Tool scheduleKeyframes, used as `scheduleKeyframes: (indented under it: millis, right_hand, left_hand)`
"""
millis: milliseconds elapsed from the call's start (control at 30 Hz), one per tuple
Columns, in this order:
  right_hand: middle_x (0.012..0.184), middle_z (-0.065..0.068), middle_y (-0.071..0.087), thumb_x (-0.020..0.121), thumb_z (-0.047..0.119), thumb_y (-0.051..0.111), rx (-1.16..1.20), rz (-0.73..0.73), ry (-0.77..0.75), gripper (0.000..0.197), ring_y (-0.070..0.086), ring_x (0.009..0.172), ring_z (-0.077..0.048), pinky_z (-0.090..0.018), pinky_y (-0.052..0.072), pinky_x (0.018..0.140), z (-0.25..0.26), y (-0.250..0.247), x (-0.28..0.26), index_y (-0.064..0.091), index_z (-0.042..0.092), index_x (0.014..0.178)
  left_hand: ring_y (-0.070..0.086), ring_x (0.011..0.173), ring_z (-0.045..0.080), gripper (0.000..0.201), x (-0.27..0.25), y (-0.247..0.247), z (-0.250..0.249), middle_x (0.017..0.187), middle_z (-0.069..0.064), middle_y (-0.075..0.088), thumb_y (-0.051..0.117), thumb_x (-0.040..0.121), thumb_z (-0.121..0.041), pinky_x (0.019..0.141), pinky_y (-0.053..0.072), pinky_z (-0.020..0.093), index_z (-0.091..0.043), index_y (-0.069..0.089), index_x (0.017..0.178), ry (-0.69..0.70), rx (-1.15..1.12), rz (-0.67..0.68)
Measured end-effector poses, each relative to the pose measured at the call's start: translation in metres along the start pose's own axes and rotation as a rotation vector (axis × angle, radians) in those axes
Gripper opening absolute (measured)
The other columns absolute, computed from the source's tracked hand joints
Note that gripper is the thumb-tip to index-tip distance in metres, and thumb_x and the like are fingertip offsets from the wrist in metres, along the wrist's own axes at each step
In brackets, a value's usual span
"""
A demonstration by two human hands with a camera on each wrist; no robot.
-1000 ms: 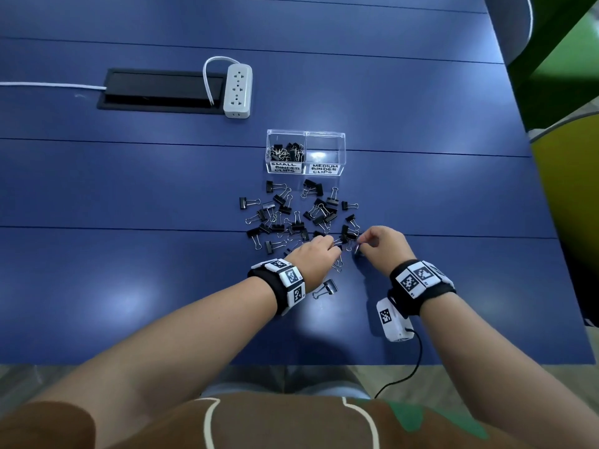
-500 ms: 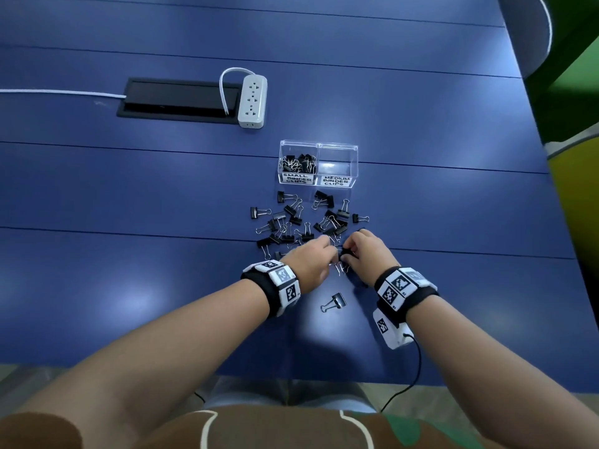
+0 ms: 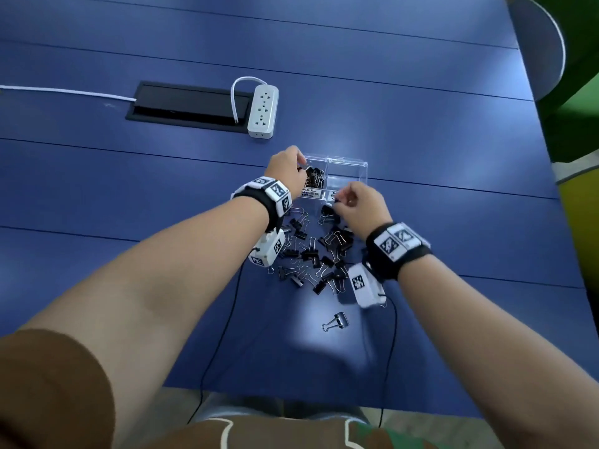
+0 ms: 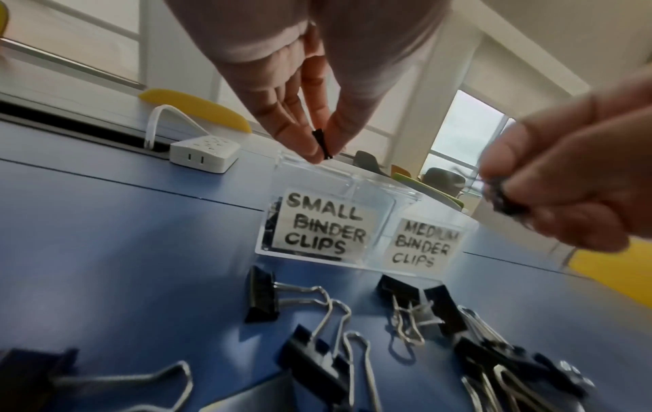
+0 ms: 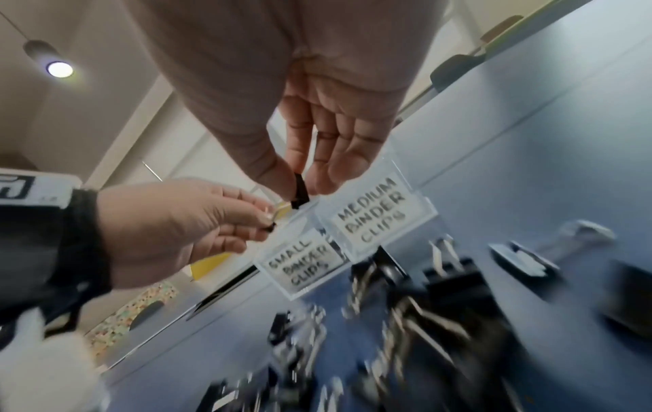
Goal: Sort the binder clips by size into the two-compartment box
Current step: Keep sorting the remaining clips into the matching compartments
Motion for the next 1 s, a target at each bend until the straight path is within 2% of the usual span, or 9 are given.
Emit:
scheduleKeyframes:
  millis: [100,233,333,400,500,667,833,933,1000]
  right_hand:
    - [0.073,0.007,0.056,0.081,0.011,0.058,-0.079,-0.005,0.0,0.011,0.051,0.072,-0.012,-0.014,0.038,0.063,0.013,-0.002,0.037,0.065,0.012,0.09]
    - [0.075,0.005,0.057,0.082,0.013,0.059,-0.095,0.009,-0.005,0.014,0.052,0.074,-0.014,-0.021,0.038,0.073,0.023,0.001,0.063,0.065,0.012,0.094]
    - [0.076,0.004,0.059,0.084,0.011,0.057,-0.063,0.012,-0.007,0.013,0.053,0.07,-0.012,-0.02,0.04,0.065,0.021,-0.003,0.062,0.066,0.013,0.093]
    - [0.071,0.008,0.058,0.084,0.01,0.056,-0.042,-0.015,0.014,0.013,0.052,0.064,-0.008,-0.019,0.04,0.062,0.01,-0.012,0.055,0.066,0.016,0.087]
    - [0.075,0.004,0.063,0.083,0.011,0.057,-0.047,-0.034,0.069,0.012,0.057,0.07,-0.013,-0.027,0.049,0.075,-0.022,-0.023,0.035,0.068,0.017,0.083]
    - [0.084,-0.003,0.07,0.083,0.011,0.057,-0.116,0.004,0.17,0.013,0.062,0.078,-0.019,-0.033,0.052,0.084,-0.075,-0.028,-0.017,0.069,0.016,0.082]
    - [0.089,-0.006,0.064,0.081,0.013,0.062,-0.184,0.07,0.158,0.01,0.057,0.08,-0.02,-0.034,0.05,0.082,-0.096,-0.016,-0.049,0.065,0.016,0.09]
    - [0.089,-0.002,0.056,0.081,0.022,0.068,-0.193,0.062,0.162,0.02,0.053,0.08,-0.018,-0.027,0.044,0.078,-0.099,-0.008,-0.055,0.061,0.014,0.097]
    - [0.091,0.0,0.051,0.081,0.024,0.068,-0.215,0.07,0.177,0.022,0.05,0.08,-0.018,-0.029,0.044,0.08,-0.1,-0.002,-0.056,0.059,0.014,0.097]
  left_hand:
    - [0.057,0.085,0.024,0.02,0.005,0.002,0.002,0.107,0.013,0.064,0.05,0.085,-0.004,0.079,0.049,0.032,-0.007,0.06,0.102,-0.048,-0.017,0.016]
    - [0.059,0.096,0.027,0.021,-0.005,0.01,0.003,0.112,0.012,0.058,0.05,0.084,-0.005,0.088,0.049,0.034,-0.01,0.062,0.1,0.002,-0.01,0.041]
    - [0.058,0.094,0.024,0.017,-0.022,0.017,0.003,0.11,0.01,0.057,0.051,0.086,-0.008,0.087,0.05,0.036,-0.012,0.064,0.097,0.063,0.04,0.091]
    - [0.06,0.09,0.022,0.017,-0.037,0.024,0.002,0.106,0.007,0.059,0.05,0.087,-0.009,0.085,0.051,0.036,-0.013,0.065,0.094,0.086,0.051,0.142]
    - [0.061,0.087,0.019,0.018,-0.065,0.04,0.001,0.099,0.001,0.059,0.05,0.088,-0.01,0.084,0.053,0.038,-0.015,0.066,0.091,0.141,0.086,0.283]
    - [0.06,0.1,0.024,0.022,-0.106,0.075,0.004,0.109,0.006,0.058,0.049,0.089,-0.009,0.089,0.05,0.038,-0.013,0.067,0.099,0.323,0.216,0.527]
    - [0.054,0.105,0.028,0.023,-0.119,0.097,0.007,0.113,0.008,0.052,0.048,0.092,-0.015,0.086,0.051,0.043,-0.015,0.061,0.112,0.392,0.369,0.574]
    - [0.054,0.103,0.031,0.022,-0.123,0.101,0.008,0.112,0.01,0.048,0.05,0.091,-0.01,0.082,0.052,0.046,-0.011,0.057,0.112,0.426,0.456,0.546]
    - [0.053,0.104,0.03,0.022,-0.124,0.101,0.009,0.113,0.011,0.048,0.052,0.09,-0.007,0.082,0.052,0.046,-0.009,0.054,0.111,0.425,0.468,0.525]
Point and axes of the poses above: each hand's wrist, its own x-axis towards the middle knuckle, its own y-axis out of the palm, z = x × y, the point moved 2 cm from there along x, towards the middle knuckle
